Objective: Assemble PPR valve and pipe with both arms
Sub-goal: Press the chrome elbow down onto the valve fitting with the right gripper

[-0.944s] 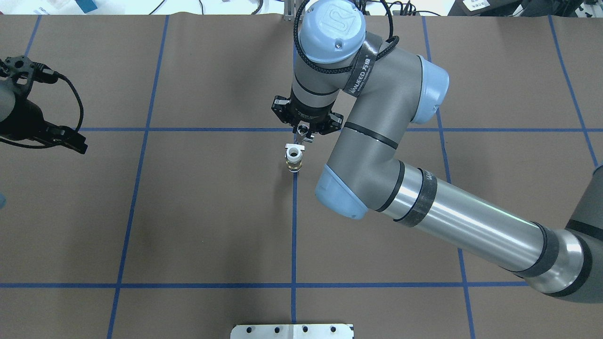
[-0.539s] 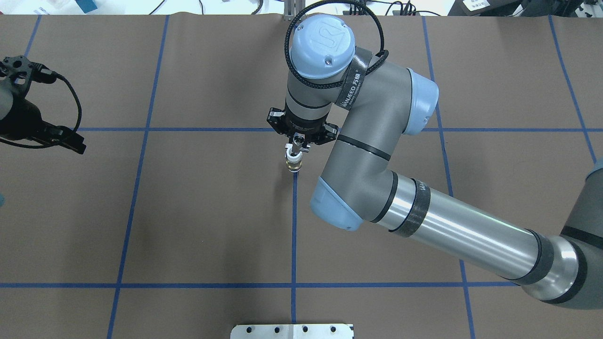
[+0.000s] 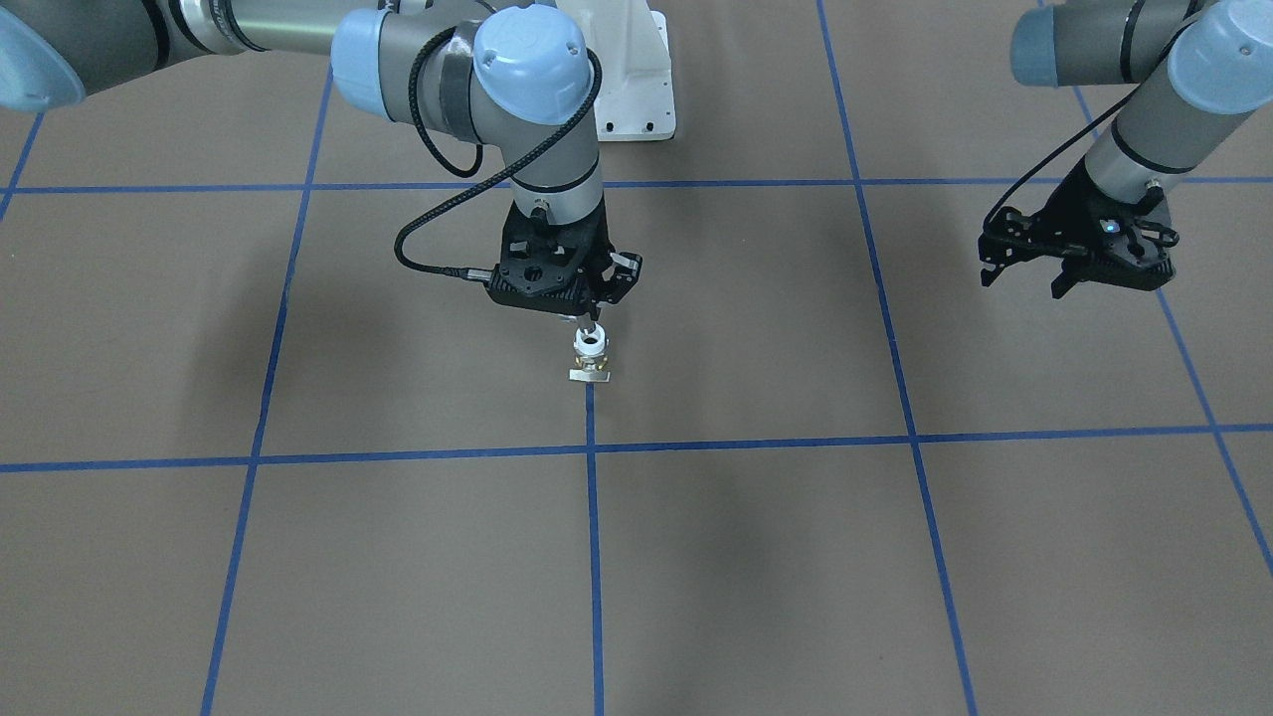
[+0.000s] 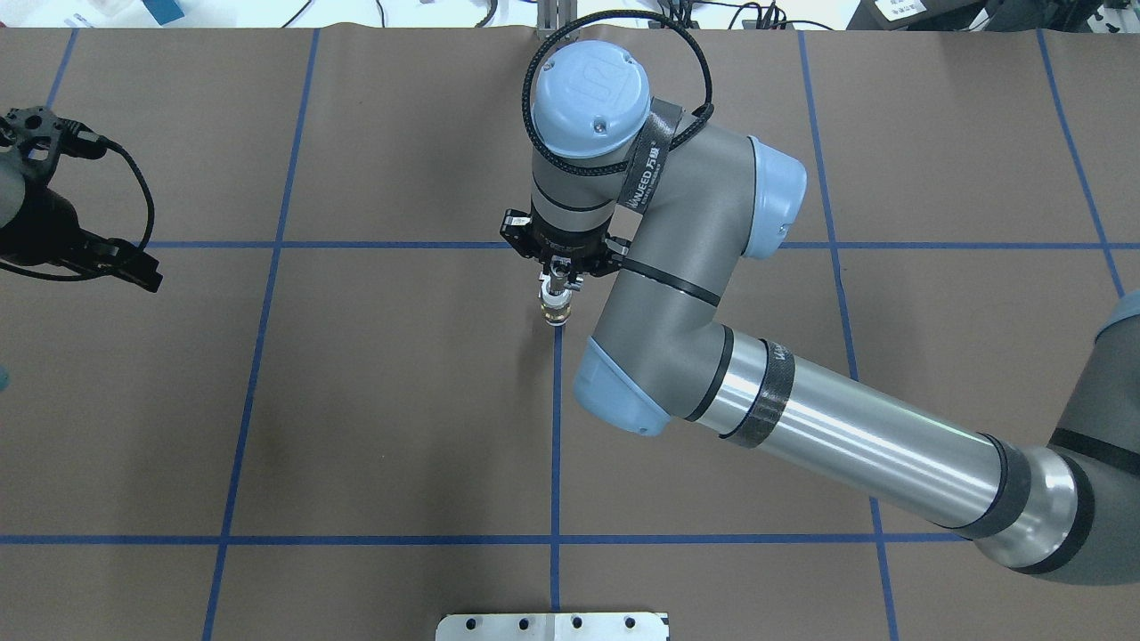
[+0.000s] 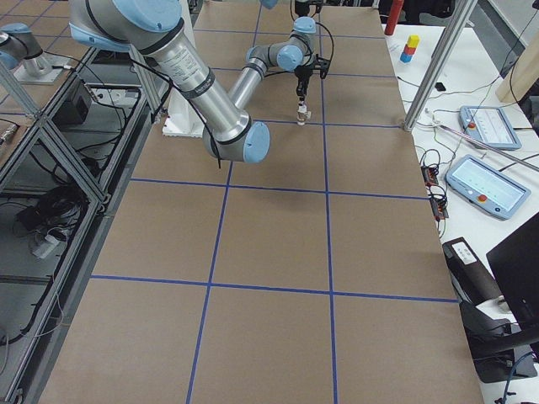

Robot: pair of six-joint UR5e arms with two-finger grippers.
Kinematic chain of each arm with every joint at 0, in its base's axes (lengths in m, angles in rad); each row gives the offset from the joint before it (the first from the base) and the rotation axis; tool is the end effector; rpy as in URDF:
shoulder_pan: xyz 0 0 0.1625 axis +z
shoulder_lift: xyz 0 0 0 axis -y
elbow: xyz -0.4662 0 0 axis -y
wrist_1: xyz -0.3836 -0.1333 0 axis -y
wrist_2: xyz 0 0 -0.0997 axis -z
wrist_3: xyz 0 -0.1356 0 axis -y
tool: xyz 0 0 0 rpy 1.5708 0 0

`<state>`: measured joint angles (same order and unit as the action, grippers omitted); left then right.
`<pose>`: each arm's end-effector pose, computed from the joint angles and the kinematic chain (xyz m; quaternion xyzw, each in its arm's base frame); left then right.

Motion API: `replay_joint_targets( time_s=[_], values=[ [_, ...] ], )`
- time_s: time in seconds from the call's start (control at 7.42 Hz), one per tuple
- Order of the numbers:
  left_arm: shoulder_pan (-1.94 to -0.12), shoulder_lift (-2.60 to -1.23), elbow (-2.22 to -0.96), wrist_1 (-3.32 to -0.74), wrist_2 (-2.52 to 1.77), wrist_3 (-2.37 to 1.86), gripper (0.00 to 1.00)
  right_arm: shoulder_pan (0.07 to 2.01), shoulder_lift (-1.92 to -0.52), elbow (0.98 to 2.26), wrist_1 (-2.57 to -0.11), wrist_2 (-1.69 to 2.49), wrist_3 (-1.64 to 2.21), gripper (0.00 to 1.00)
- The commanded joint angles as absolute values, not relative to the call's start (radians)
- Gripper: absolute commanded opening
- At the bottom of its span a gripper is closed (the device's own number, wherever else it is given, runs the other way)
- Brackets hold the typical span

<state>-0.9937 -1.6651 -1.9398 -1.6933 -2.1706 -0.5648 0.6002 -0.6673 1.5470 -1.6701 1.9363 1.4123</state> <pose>0.2427 -0.4768 0.4933 0.0792 0.3871 0.0909 0.9141 -0.5880 -0.5053 0.1753 -0.0176 -0.4097 0.1318 0.9025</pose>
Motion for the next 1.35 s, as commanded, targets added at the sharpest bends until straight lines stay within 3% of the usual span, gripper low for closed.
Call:
replay_joint_targets(
  time_s=[0.0, 1.21],
  values=[
    [-0.994, -1.67, -1.94, -1.694, -2.171, -0.568, 0.84, 0.6, -0.657, 1.532, -1.669, 1.934, 1.413, 0.0],
    [-0.994, -1.674, -1.941, -1.694, -2.172, -0.571, 0.84, 0.597, -0.655, 1.52, -1.669, 1.933, 1.413, 0.0]
  ],
)
